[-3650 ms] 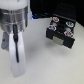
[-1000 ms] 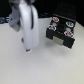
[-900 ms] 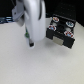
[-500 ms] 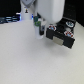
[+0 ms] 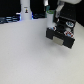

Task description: Open the kcup holder, insert the kcup into the holder, and close the kcup holder

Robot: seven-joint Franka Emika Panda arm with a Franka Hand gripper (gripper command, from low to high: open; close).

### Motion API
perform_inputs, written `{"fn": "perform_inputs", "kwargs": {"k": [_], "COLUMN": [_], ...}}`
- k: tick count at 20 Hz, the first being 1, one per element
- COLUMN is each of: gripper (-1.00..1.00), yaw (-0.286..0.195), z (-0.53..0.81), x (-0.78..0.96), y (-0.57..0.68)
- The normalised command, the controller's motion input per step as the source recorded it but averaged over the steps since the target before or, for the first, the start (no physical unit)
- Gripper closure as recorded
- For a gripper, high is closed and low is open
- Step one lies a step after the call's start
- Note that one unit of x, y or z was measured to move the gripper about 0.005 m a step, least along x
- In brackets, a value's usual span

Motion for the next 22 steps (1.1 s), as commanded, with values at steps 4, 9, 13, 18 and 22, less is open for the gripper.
{"fn": "perform_inputs", "kwargs": {"k": [4,9,13,18,22], "gripper": [1.0,1.0,1.0,1.0,1.0], "yaw": [0.009,0.032,0.036,0.045,0.054], "z": [0.2,0.03,0.0,-0.05,-0.21], "x": [-0.02,-0.06,-0.1,-0.1,-0.16], "y": [0.65,0.61,0.57,0.51,0.26]}}
